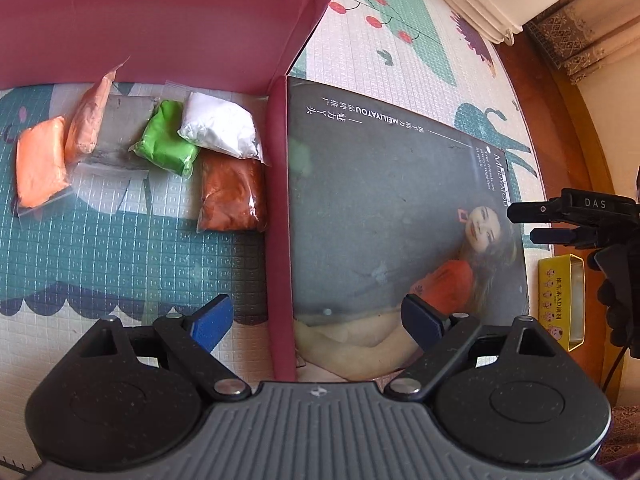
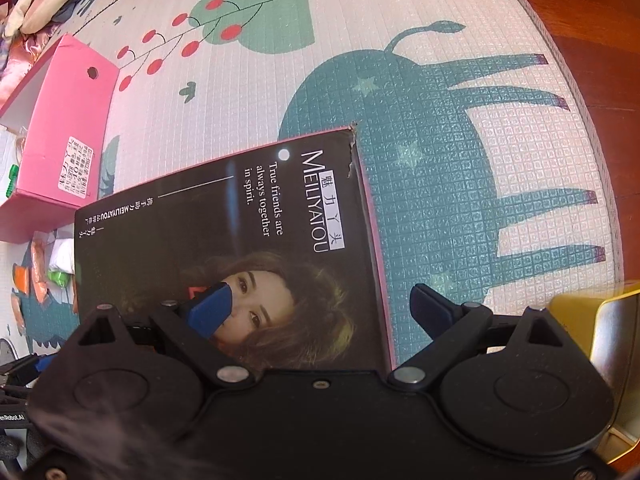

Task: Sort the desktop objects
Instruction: 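Lift the black lid off the mat with the right gripper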

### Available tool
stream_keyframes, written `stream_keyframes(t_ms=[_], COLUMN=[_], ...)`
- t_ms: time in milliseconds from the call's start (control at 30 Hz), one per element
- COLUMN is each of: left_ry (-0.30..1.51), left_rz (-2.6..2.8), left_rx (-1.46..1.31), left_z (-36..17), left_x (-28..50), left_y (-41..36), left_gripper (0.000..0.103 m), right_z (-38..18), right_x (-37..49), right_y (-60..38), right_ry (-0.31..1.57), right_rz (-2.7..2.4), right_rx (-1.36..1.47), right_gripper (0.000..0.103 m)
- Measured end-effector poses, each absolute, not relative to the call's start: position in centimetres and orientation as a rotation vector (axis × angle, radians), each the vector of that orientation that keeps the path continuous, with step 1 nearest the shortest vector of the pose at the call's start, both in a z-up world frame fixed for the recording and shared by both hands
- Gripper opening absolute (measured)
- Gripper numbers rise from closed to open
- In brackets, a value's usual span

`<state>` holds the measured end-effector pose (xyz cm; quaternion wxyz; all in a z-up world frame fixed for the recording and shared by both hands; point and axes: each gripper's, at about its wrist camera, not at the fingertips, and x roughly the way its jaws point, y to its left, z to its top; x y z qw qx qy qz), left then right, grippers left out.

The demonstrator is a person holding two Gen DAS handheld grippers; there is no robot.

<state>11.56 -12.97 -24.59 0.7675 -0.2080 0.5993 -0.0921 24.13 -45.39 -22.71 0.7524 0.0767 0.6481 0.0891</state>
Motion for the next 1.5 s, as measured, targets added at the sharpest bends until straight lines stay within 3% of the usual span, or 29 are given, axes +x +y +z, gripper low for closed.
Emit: stream_keyframes(t_ms=[1000, 1500], left_ry=[1.298, 1.248], left_rz=[-0.306, -0.394], left_rx=[-0.490, -0.402], left_z=[-26.5, -23.2], left_x=[12.8, 13.5], left_y=[-14.5, -15.2], left_gripper=[0.091, 0.091], right_z=[-26.4, -21.9], right_x=[24.9, 22.7], right_y=[-47.3, -45.7], right_ry=[1.433, 1.442], right_rz=[0.229, 0.328], right_rx=[0.364, 0.137], right_gripper=[0.097, 0.098])
